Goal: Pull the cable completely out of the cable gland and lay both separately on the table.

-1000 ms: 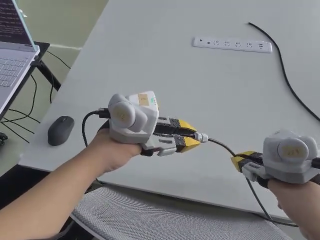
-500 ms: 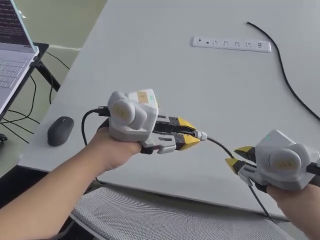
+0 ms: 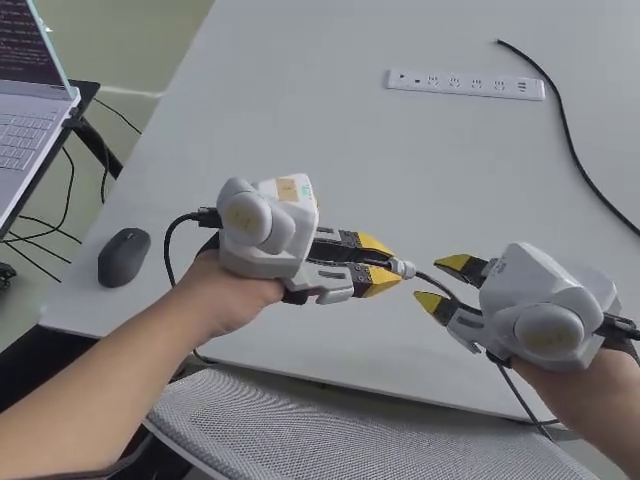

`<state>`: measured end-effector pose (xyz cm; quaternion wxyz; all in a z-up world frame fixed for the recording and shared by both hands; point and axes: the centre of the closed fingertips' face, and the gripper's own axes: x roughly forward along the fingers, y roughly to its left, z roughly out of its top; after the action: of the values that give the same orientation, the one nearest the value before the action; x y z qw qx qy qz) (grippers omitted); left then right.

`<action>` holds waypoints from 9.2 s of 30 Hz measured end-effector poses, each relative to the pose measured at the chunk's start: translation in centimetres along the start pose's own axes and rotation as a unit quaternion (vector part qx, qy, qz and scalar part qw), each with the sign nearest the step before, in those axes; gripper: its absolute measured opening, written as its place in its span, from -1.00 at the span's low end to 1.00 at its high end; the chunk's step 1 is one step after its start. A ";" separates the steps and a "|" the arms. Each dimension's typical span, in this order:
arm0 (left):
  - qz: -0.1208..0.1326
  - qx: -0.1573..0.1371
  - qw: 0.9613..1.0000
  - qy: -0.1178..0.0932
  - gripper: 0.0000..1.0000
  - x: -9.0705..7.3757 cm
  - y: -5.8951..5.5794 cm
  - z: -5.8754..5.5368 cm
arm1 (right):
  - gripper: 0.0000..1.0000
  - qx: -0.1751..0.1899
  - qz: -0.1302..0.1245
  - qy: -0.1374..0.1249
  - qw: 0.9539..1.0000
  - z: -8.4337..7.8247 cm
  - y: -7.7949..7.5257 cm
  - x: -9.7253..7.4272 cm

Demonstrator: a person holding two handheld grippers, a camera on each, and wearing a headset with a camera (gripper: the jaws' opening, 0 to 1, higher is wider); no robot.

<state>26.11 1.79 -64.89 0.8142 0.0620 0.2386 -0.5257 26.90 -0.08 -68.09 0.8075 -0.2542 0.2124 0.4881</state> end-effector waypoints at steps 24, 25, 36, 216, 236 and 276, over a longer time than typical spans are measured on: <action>-0.002 -0.003 1.000 0.002 -0.70 0.3 -0.8 -0.1 | -0.99 -0.038 0.021 -0.017 0.999 0.6 0.7 0.2; -0.001 -0.003 1.000 0.002 -0.70 0.3 -0.8 -0.1 | -0.99 -0.038 0.021 -0.018 0.999 0.6 0.7 0.2; 0.002 -0.003 1.000 0.000 -0.70 0.5 -1.2 0.2 | -1.00 -0.022 0.017 -0.002 1.000 -1.0 0.4 -0.3; 0.043 -0.065 0.997 0.029 -0.68 -6.6 9.6 -19.4 | -1.00 -0.030 0.134 0.163 0.977 3.8 4.1 26.9; 0.046 -0.062 0.997 0.030 -0.68 -6.3 10.1 -19.9 | -0.96 -0.021 0.130 0.164 0.978 3.7 4.1 26.9; 0.065 -0.066 0.995 0.031 -0.37 -7.6 9.9 -18.4 | -0.44 0.089 0.086 0.064 0.990 7.2 1.5 19.8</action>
<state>26.45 18.91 -79.06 0.8413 0.0398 0.2930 -0.4525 34.86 18.47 -74.47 0.7669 -0.1928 0.3269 0.5176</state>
